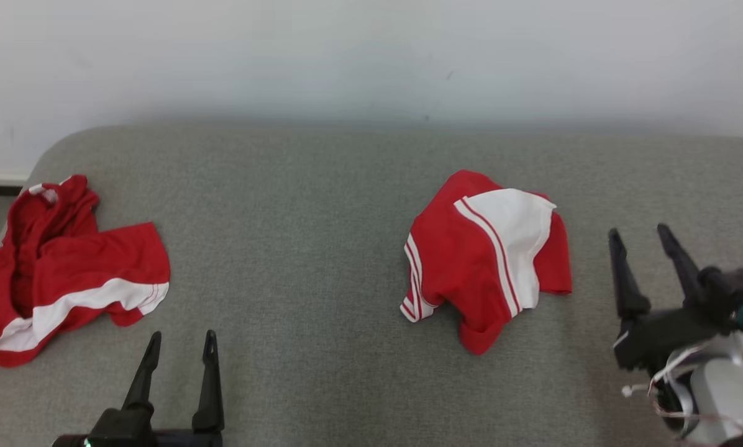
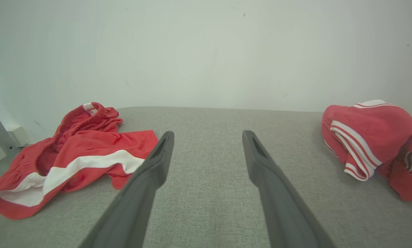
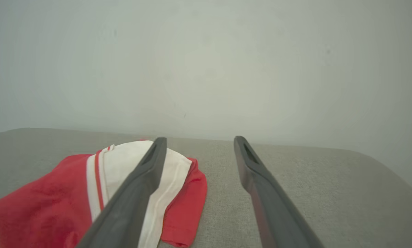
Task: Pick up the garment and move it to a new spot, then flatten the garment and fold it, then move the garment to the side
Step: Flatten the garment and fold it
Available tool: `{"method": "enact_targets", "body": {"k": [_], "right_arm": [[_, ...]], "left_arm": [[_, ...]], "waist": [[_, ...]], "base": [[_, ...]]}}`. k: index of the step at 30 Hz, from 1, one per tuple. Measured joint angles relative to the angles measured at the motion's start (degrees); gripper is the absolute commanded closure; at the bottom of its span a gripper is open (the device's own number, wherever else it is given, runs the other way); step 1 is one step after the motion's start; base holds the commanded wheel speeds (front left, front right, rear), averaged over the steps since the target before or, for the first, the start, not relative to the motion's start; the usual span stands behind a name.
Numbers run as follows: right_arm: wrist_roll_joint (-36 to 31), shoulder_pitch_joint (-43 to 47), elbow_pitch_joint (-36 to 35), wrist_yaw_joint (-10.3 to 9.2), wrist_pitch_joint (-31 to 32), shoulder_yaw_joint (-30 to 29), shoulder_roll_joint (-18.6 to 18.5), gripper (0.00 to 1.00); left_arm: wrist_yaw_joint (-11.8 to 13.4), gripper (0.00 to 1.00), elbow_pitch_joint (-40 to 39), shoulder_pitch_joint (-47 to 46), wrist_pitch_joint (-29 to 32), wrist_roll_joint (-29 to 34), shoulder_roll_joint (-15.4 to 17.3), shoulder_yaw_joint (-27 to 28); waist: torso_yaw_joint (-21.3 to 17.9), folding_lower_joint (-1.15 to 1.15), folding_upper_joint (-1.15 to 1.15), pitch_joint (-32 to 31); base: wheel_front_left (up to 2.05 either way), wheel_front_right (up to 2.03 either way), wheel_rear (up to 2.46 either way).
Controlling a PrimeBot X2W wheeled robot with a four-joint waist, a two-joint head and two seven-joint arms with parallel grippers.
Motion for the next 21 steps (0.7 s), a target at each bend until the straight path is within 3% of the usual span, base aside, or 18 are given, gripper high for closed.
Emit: {"method": "enact_targets", "body": {"k": [9,21], "right_arm": [[3.31,-13.18,14.07,0.00,0.63,5.10,-5.21,0.00],[11.07,-23.37,28.92,0.00,1.90,11.77,-6.90,0.00]], "left_arm": [[-1.34,0.00,0.99,-4.77,0.00,1.08,-1.92,-2.16],[-2.49,0.00,1.71,-9.14,0.00,1.60,-3.81,-3.00]], "waist": [[3.79,0.00,0.00,4.84],[8.60,0.01,0.00,10.92]], "base": [[0.00,0.00,0.00],[0.00,0.00,0.00]]}}
